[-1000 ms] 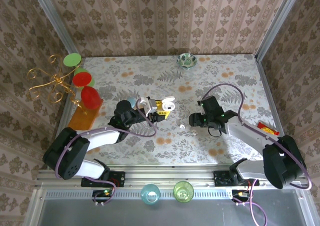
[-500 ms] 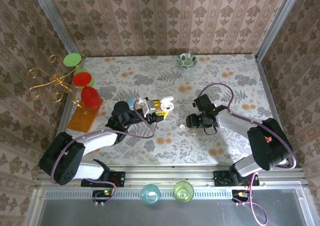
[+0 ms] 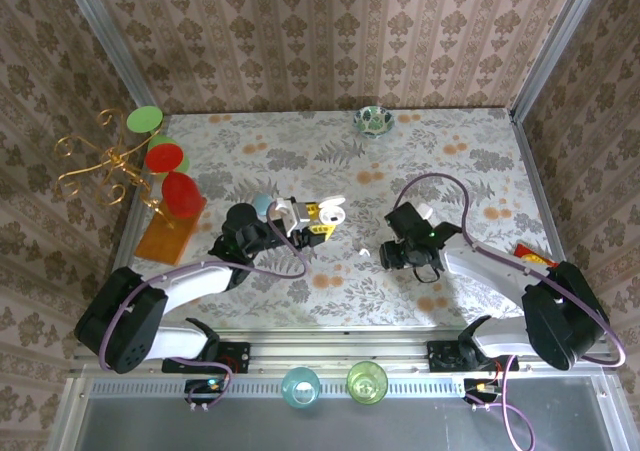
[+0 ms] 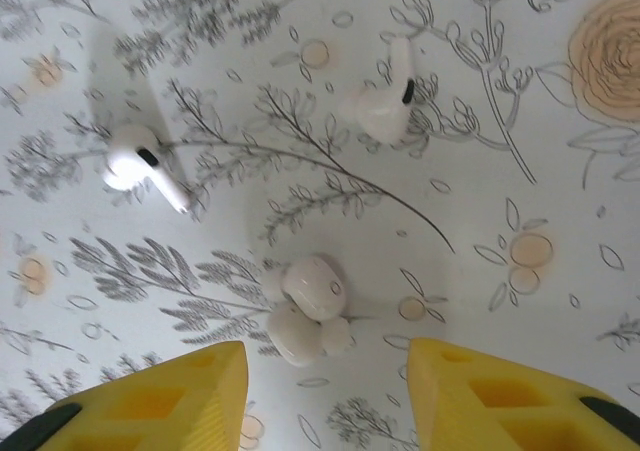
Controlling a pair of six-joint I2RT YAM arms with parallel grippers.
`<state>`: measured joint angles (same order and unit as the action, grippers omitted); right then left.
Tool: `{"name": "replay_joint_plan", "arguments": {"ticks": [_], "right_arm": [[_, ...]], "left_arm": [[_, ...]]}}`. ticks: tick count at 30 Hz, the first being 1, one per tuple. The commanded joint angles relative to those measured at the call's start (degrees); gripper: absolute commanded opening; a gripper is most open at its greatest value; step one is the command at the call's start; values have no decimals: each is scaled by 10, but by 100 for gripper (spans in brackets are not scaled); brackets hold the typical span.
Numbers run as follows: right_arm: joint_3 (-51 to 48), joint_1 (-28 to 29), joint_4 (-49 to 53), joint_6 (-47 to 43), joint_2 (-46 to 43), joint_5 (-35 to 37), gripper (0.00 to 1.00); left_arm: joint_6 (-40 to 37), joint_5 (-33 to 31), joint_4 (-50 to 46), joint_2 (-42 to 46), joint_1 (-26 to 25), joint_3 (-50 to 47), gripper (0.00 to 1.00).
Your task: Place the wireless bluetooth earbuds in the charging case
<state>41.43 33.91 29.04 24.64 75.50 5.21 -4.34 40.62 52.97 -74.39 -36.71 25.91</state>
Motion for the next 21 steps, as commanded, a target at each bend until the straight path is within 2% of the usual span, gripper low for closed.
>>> {"name": "replay_joint_plan", "arguments": {"ticks": [1,9,14,21], "right_arm": [[27,29,50,1,13,61,46],[93,106,104,21,112,167,43],[123,135,113,25,168,191,42],[143,148,113,27,213,198,39]], "left_arm": [[-8,-10,5,19,8,-9,28],[-10,-18,-1,36,25,-18,27],[-12,-14,-20,52,39,-20,27],[-20,-14,-48,71,44,-21,27]]}}
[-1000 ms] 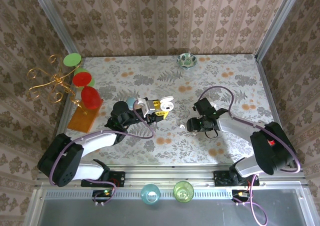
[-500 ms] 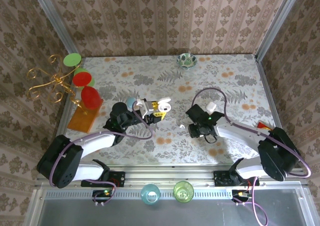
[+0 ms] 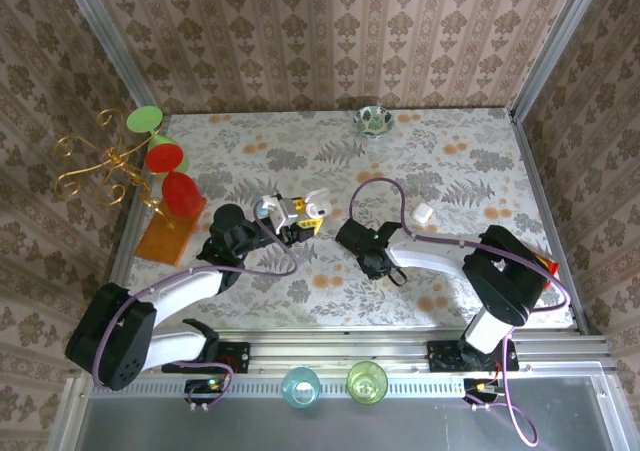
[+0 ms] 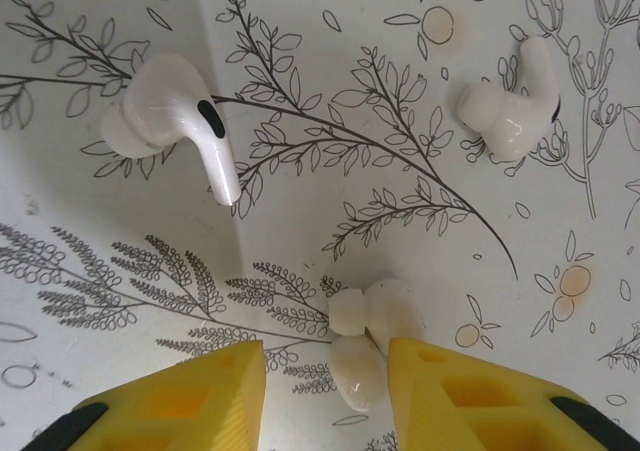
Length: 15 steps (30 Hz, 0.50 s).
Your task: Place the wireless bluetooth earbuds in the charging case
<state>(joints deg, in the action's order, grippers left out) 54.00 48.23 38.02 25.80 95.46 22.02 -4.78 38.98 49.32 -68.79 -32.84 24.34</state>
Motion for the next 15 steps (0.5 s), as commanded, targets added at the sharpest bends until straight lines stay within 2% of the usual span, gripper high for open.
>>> {"name": "replay_joint_plan", "arguments": {"ticks": [1,15], "right_arm": [[19,4,27,18,18,33,38],[27,5,71,48,39,40,30]], "left_arm": [[-16,0,-13,17,5,-6,27],[-20,6,-12,13,7,-6,26]]}}
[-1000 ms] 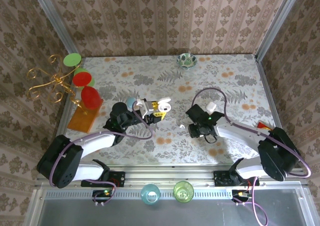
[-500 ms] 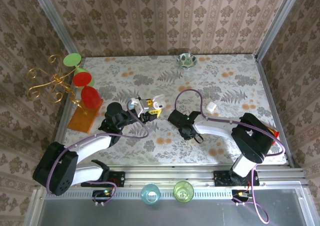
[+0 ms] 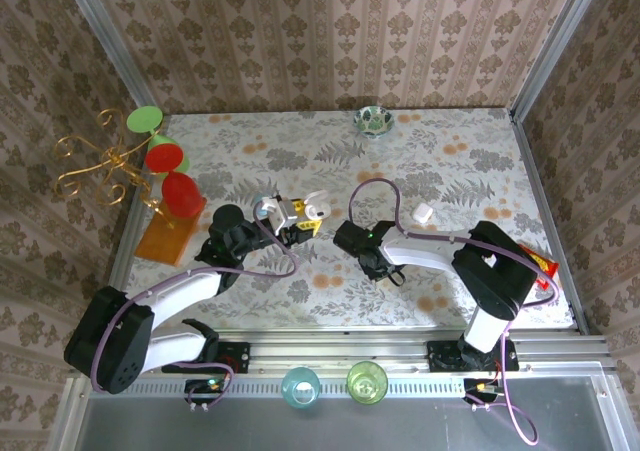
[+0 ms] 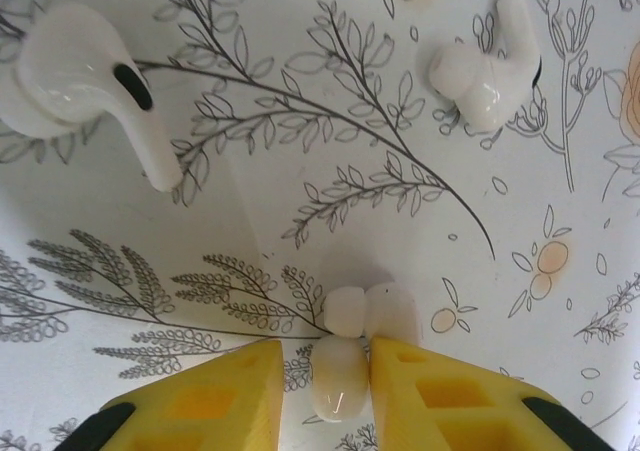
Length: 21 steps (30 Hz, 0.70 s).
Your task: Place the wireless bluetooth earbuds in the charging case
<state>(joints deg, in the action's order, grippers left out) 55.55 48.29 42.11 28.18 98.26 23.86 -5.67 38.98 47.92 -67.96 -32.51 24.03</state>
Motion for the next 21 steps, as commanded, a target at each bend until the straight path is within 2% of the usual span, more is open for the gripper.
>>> {"name": "replay_joint_plan", "arguments": {"ticks": [1,5,11,16,18,21], "right_arm": [[12,3,31,26,11,22,30],[11,4,25,30,8,13,25],[17,4,31,35,25,16,22],[7,1,16,35,-3,14,20],[-2,-7,-4,28,-23,-7,19],[-30,-29,-58,18,-56,-78,19]], "left_arm": [[-13,5,2,3,3,-3,26],[-11,6,2,3,4,-5,26],[-11,7,2,5,4,-6,26],[-11,7,-1,6,4,-4,26],[-12,8,-1,5,5,-5,26],[-13,9,1,2,5,-5,26]]}}
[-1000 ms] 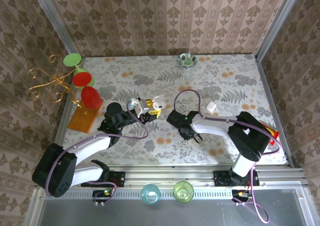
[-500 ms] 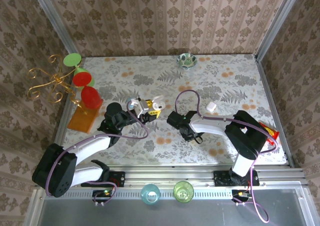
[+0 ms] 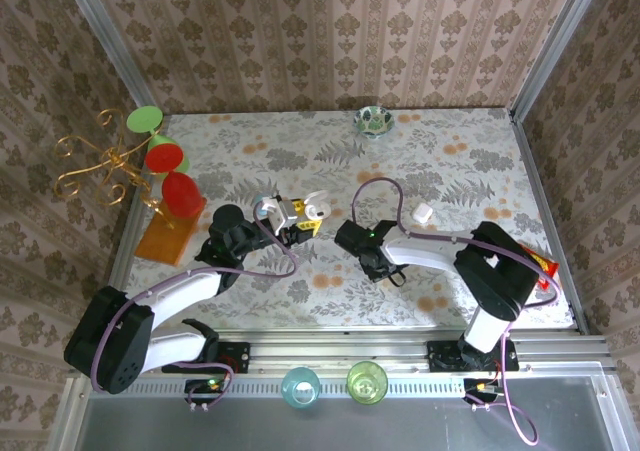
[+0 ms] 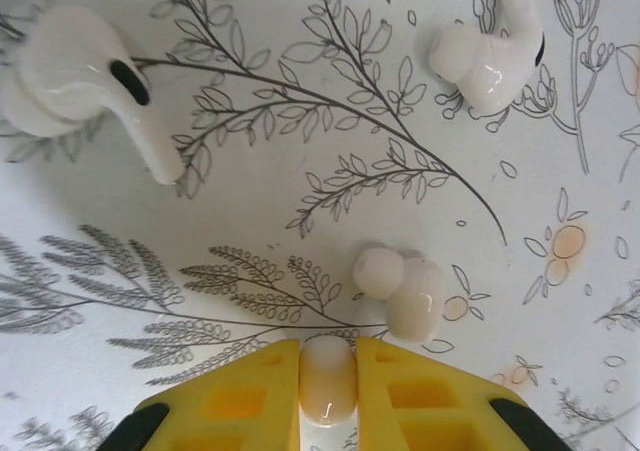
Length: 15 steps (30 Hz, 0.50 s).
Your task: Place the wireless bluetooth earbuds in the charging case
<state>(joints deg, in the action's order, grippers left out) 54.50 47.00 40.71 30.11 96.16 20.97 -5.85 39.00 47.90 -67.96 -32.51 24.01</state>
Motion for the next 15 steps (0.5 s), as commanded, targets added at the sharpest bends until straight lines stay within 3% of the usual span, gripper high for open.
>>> {"name": "replay_joint_plan", "arguments": {"ticks": [1,8,15], "right_arm": [[-26,-22,-59,-3,-44,-74,19],[-20,-29,-74,12,-20,-110,19],[8,-20,-22,0,12,-40,23]], "left_arm": [[-11,8,1,0,5,-4,26],[-11,11,5,-5,6,-1,26],[-9,16,7,-6,8,-1,26]]}}
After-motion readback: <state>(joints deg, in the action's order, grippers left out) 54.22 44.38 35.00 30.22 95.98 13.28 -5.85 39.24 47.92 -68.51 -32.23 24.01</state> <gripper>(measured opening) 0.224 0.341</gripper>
